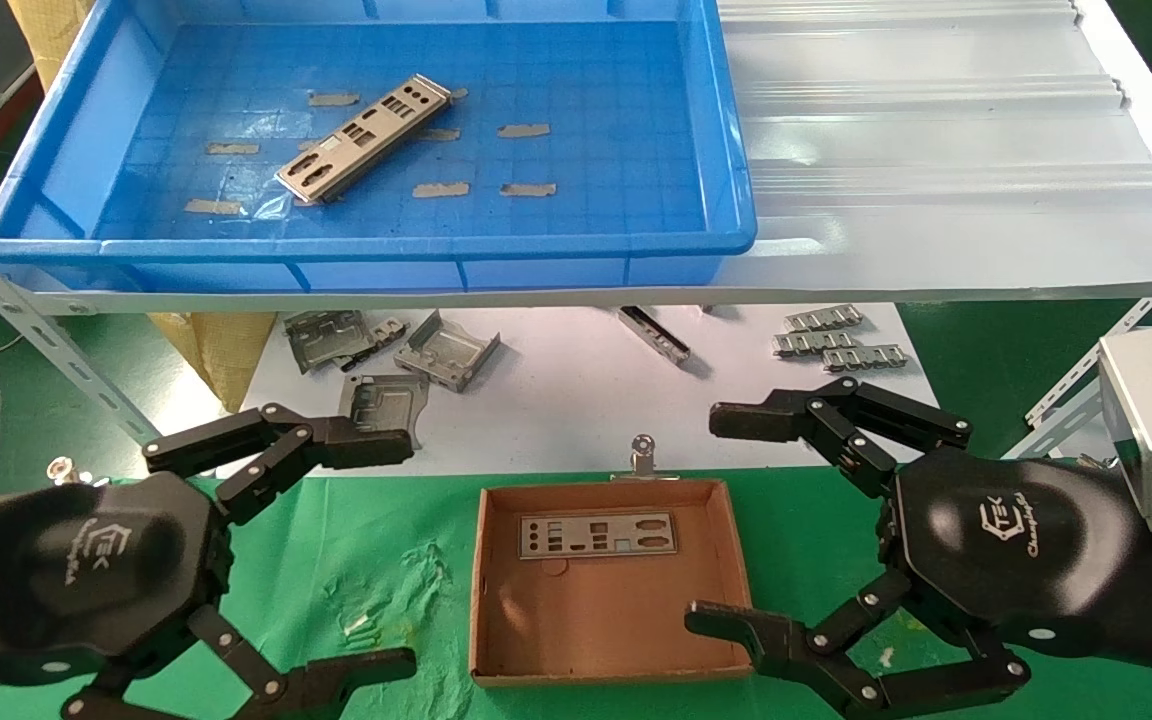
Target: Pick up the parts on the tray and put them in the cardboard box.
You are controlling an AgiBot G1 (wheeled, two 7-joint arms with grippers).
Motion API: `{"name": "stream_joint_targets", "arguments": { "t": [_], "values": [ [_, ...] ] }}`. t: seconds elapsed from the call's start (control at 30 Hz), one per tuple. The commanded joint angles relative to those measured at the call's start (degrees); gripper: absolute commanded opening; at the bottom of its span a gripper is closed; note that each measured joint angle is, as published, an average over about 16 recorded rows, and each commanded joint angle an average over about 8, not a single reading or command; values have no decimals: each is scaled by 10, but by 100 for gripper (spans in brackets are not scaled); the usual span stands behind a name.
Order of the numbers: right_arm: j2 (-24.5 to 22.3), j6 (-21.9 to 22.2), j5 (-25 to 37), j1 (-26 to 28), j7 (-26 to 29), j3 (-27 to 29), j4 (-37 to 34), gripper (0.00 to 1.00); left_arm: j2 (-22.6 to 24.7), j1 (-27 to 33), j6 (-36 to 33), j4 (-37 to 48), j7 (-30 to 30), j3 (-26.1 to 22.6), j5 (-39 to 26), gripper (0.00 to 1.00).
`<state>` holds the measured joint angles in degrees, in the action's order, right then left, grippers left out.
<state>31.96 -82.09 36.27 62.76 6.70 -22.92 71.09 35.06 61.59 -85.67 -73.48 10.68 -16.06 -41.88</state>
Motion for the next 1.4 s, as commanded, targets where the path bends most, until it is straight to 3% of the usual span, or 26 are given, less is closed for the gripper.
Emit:
{"name": "stream_joint_targets", "arguments": {
  "t": [0.03,1.4],
  "values": [
    [0,0,0,0,0,0,0,100,0,0,0,0,0,0,0,100],
    [0,0,0,0,0,0,0,100,0,0,0,0,0,0,0,100]
  ]
}}
